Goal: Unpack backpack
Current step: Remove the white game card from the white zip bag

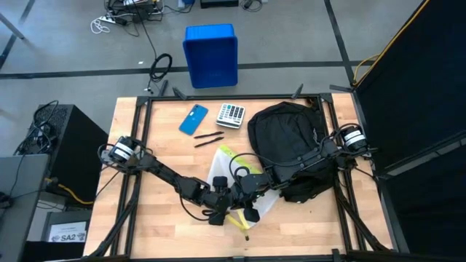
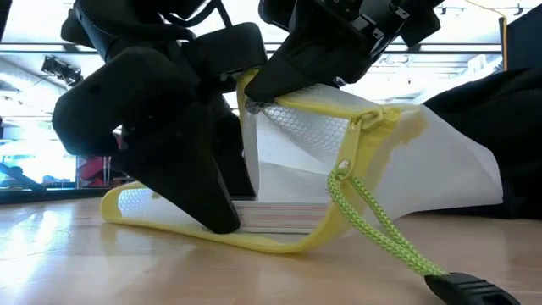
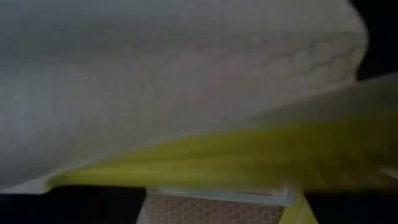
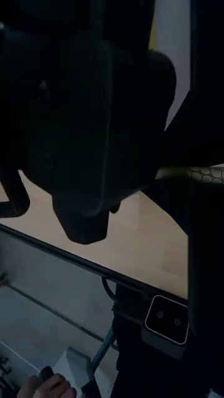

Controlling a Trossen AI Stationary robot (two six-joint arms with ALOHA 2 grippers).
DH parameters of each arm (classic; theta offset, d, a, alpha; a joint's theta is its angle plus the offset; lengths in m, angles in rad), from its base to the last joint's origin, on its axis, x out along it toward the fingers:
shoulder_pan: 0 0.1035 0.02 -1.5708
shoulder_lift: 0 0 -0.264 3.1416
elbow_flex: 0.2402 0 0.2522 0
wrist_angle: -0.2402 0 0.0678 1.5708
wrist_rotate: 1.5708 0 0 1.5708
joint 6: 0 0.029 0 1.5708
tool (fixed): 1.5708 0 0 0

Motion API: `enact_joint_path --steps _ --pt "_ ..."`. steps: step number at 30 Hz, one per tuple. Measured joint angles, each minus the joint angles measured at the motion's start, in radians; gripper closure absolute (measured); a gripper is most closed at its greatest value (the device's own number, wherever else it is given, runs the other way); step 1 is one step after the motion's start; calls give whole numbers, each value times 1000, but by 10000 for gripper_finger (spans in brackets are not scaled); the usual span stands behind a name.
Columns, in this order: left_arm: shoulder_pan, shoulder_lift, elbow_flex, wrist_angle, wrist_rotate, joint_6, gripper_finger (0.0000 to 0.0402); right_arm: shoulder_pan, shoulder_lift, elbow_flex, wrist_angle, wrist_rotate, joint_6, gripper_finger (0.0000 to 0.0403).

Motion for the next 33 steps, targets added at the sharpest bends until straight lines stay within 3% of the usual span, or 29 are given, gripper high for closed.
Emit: enact_joint_path --steps 4,11,18,28,33 --pt "-2 7 -2 -9 3 -31 146 0 0 0 1 0 0 403" --pt "-50 -22 -3 -19 -12 -57 146 1 0 0 -2 -3 -1 403" --pt "-166 -118 -9 -205 -14 -130 146 1 0 2 -21 -1 3 403" --pt "-354 -269 -8 -247 -193 -256 146 -1 0 2 -32 1 6 403" --pt "-436 -367 -6 -244 -441 -220 146 -1 0 2 -51 1 6 403"
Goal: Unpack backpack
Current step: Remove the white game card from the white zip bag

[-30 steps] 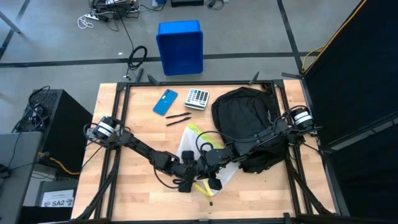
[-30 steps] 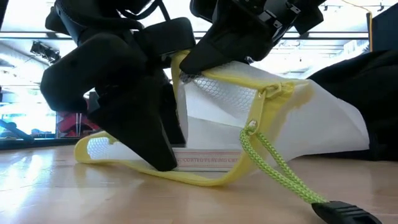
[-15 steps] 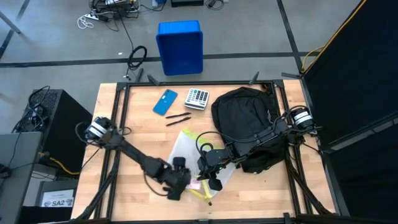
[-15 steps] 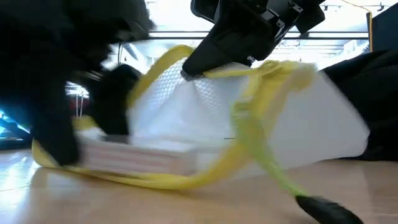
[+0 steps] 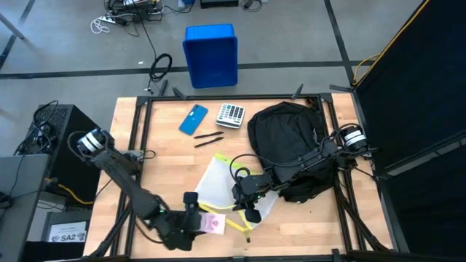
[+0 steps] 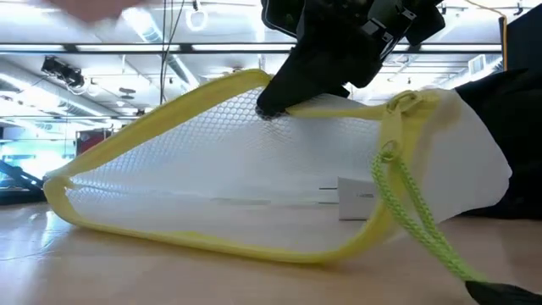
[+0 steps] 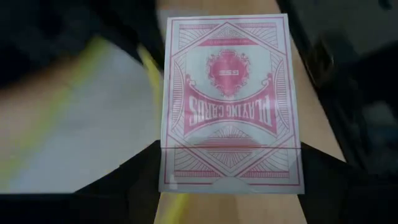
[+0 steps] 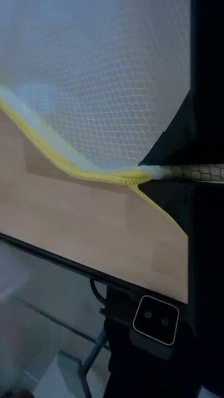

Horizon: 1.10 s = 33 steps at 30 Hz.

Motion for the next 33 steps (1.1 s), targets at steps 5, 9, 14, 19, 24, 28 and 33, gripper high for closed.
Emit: enact_joint_path --steps 5,9,14,19,24,28,33 --pt "33 -74 -36 -118 -115 -42 146 0 0 0 2 -3 0 403" --pt "153 -143 -149 -225 -115 -176 146 1 0 0 4 -3 0 403" --pt "403 -263 -357 -80 65 -141 146 2 0 0 6 -4 -2 403" --pt "726 -339 -570 360 473 71 146 2 0 0 10 -6 -19 403" --pt "1027 -322 -626 452 624 120 146 2 0 -1 9 -6 -25 403" --pt "1160 -301 -624 405 633 164 146 2 0 -1 8 -6 -41 403" --pt "1200 -283 -624 397 638 205 134 2 0 -1 8 -5 -51 403"
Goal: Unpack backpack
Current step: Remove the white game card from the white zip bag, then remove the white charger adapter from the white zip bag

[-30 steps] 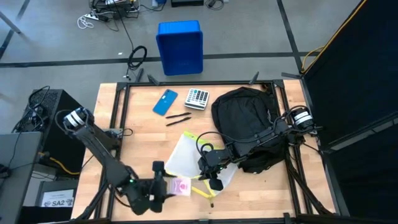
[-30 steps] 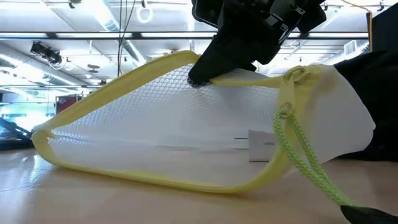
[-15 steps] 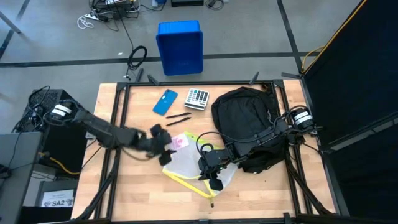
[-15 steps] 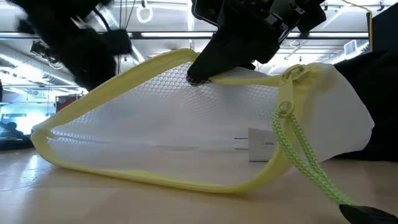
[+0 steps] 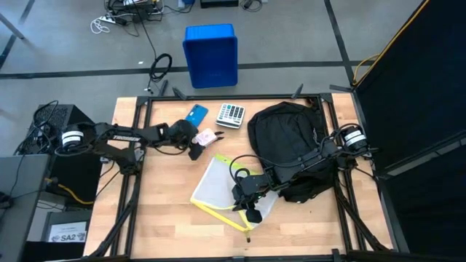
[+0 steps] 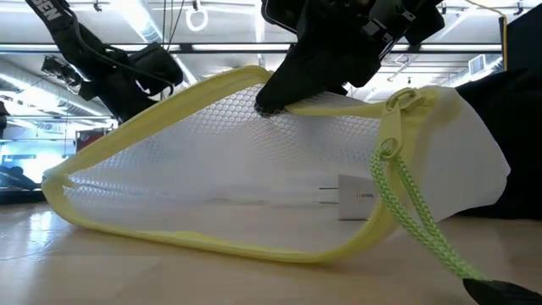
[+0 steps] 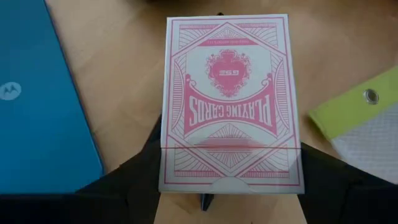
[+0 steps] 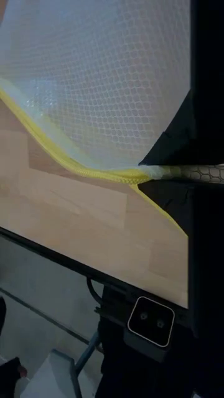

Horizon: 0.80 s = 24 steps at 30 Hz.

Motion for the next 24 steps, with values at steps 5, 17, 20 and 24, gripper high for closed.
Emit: enact_joint_path --steps 5,17,20,24 --pt "-1 1 1 3 -11 6 27 0 0 0 0 0 0 403" --pt "-184 -103 106 16 213 -48 59 0 0 0 13 67 0 403" --pt "-391 -160 107 113 87 -27 66 0 0 0 20 79 0 403" --pt "-682 -180 108 192 -179 -42 72 0 0 0 28 116 -1 403"
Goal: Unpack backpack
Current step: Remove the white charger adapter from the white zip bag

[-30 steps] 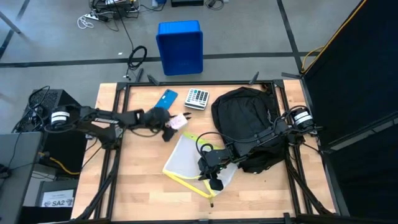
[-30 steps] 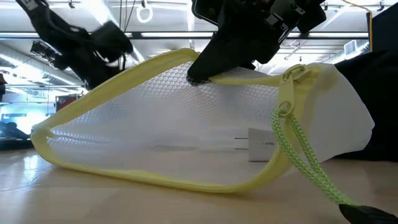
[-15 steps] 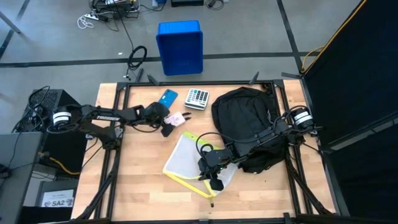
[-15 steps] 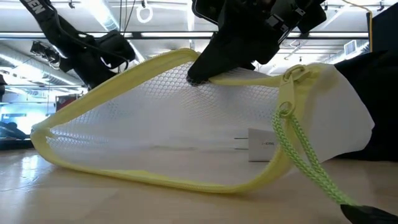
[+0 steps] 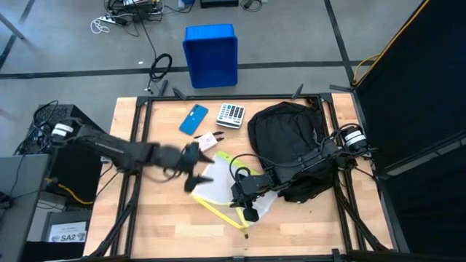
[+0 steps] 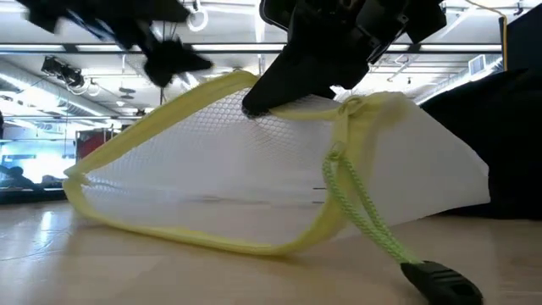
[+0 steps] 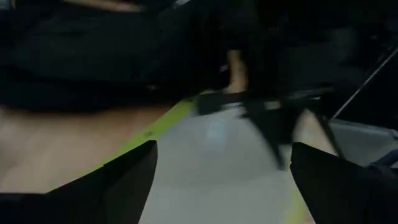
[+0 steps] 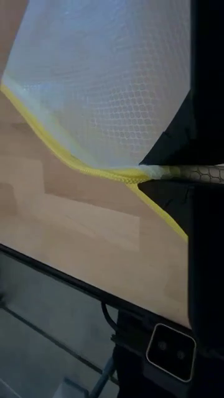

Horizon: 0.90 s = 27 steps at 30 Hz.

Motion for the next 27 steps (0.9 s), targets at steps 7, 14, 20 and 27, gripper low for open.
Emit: enact_joint_path --steps 7,14,20,27 --pt "-330 224 0 192 -435 -109 73 2 0 -1 90 62 -47 403" --pt "-360 524 4 384 -459 -219 73 17 0 -1 119 58 -50 403" --pt "-341 692 108 393 -441 -204 73 25 0 -1 117 58 -50 403" --pt "-304 764 273 294 -439 -13 77 24 0 -1 123 84 -38 403"
